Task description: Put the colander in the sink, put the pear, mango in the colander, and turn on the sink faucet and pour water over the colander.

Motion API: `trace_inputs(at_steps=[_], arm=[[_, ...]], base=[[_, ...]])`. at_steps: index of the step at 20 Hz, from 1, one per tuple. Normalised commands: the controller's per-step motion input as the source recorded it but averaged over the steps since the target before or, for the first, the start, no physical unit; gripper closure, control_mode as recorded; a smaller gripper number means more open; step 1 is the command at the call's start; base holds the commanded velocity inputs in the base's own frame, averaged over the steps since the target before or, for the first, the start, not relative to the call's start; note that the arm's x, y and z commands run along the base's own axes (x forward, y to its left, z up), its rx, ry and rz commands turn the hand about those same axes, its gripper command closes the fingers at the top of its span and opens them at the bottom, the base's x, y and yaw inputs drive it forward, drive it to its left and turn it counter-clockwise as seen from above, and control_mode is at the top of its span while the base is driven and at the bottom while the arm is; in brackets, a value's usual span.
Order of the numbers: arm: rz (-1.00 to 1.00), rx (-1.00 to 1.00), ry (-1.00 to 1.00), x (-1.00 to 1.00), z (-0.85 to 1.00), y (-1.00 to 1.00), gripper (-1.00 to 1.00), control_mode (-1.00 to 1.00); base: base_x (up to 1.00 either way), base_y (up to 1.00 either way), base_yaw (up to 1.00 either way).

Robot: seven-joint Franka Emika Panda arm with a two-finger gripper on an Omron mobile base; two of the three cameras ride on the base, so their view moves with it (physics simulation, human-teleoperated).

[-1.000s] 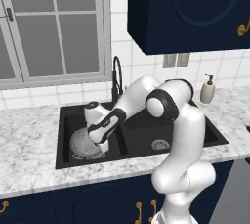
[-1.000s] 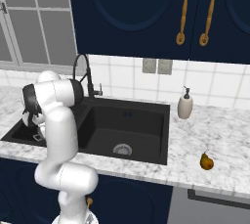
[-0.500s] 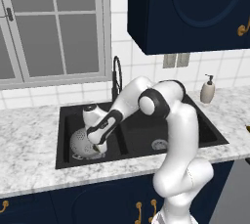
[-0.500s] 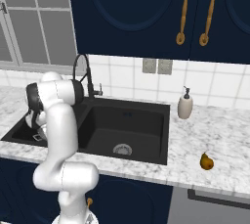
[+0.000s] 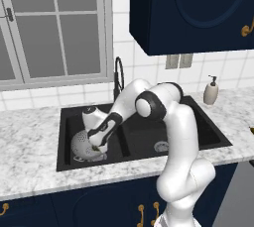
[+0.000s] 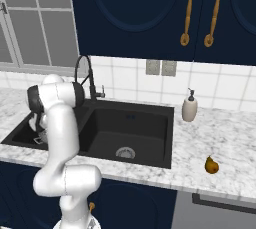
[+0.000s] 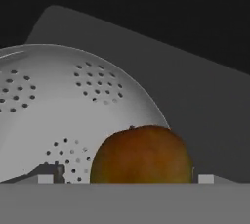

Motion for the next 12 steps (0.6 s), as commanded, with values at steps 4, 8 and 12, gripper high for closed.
trace_inputs(at_steps=[4,8,12], arm=[[-0.02,0.06,-0.36,0.22,0.0,0.0,-1.0,-1.0],[0.0,0.12,-0.49,-0.22,0.24,0.0,-1.0,-1.0],[0.0,0.13,-0.43,-0.89,0.88,0.0,-1.0,-1.0]], base=[[0.0,0.0,0.0],[0.0,0.0,0.0],[0.0,0.0,0.0]])
